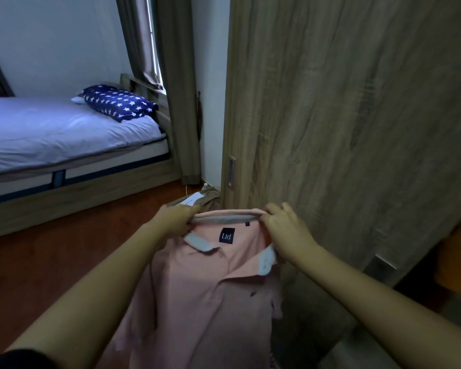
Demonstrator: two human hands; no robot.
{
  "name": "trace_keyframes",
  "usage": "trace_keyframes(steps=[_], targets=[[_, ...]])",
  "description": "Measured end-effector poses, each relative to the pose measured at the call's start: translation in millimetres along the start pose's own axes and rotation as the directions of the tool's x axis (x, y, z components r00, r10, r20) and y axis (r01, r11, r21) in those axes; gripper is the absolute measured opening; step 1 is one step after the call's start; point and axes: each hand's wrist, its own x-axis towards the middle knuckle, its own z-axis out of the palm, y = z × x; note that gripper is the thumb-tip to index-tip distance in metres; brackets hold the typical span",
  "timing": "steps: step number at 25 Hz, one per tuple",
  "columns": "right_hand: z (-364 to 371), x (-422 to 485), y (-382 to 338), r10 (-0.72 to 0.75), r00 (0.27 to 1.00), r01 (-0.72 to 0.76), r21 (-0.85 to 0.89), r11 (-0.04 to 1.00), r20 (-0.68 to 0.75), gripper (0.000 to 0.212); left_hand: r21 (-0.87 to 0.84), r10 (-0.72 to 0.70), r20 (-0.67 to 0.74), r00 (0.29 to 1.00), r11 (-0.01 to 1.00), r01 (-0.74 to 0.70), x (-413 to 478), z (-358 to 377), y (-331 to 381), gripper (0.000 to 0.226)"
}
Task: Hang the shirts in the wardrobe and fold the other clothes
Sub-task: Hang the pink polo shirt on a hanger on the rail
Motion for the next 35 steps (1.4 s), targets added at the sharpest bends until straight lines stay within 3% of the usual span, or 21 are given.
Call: trace_keyframes(steps=[3,7,11,14,15,17,19,21,23,25,27,29,30,32,35], targets=[[-13,-26,-4,0.064,0.990,-0.070,0.046,0.996,0.127,0.048,-0.368,-0.088,-0.131,0.988,0.929,0.034,-40,-23,-2,0.033],[-52,-69,-14,0.080,0.970,-0.107,0.106,0.989,0.229,0.038,-0.275,-0.086,-0.217,0.972,0.961,0.024,-109,-84,28,0.026],[-125,-110,3,0.160,0.983,-0.168,0.081,0.983,0.095,0.027,-0.136,-0.047,-0.399,0.916,0.991,-0.009,-167,-159,66,0.018],[-177,-147,27,0.267,0.964,-0.267,0.026,0.963,-0.005,0.030,-0.312,-0.036,-0.407,0.913,0.945,-0.101,-192,-186,103,0.024],[-188,-163,35,0.304,0.953,-0.304,0.003,0.953,0.005,0.032,-0.399,-0.009,-0.341,0.940,0.907,-0.136,-200,-189,119,0.028],[-200,-198,47,0.360,0.930,-0.361,0.002,0.933,0.075,0.035,-0.409,0.062,-0.295,0.953,0.894,-0.185,-211,-189,152,0.040],[-208,-232,55,0.380,0.918,-0.385,0.025,0.923,0.114,0.033,-0.414,0.055,-0.476,0.878,0.867,-0.278,-212,-189,180,0.041],[-221,-256,63,0.372,0.926,-0.376,0.043,0.926,0.068,0.029,-0.299,0.069,-0.647,0.760,0.893,-0.335,-210,-191,206,0.026],[-235,-282,74,0.377,0.926,-0.375,0.131,0.918,0.006,0.022,-0.074,0.157,-0.615,0.772,0.964,-0.255,-208,-191,233,0.028],[-241,-307,92,0.430,0.902,-0.412,0.225,0.883,-0.036,0.024,-0.058,0.093,-0.598,0.796,0.986,-0.158,-205,-190,260,0.028],[-243,-330,112,0.474,0.877,-0.458,0.162,0.874,-0.079,0.033,-0.012,0.053,-0.652,0.757,0.997,-0.080,-197,-181,293,0.023],[-241,-350,128,0.510,0.859,-0.505,0.091,0.859,-0.043,0.038,0.154,0.114,-0.545,0.831,0.987,-0.035,-186,-164,330,0.032],[-240,-362,135,0.537,0.844,-0.536,0.066,0.842,0.002,0.037,0.202,0.168,-0.464,0.870,0.976,-0.080,-182,-154,350,0.035],[-234,-386,150,0.598,0.798,-0.602,0.050,0.797,0.074,0.031,0.173,0.242,-0.401,0.884,0.967,-0.186,-175,-147,379,0.029],[-231,-416,173,0.649,0.755,-0.653,0.208,0.729,0.095,0.020,0.016,0.211,-0.496,0.842,0.972,-0.234,-160,-164,400,0.019]])
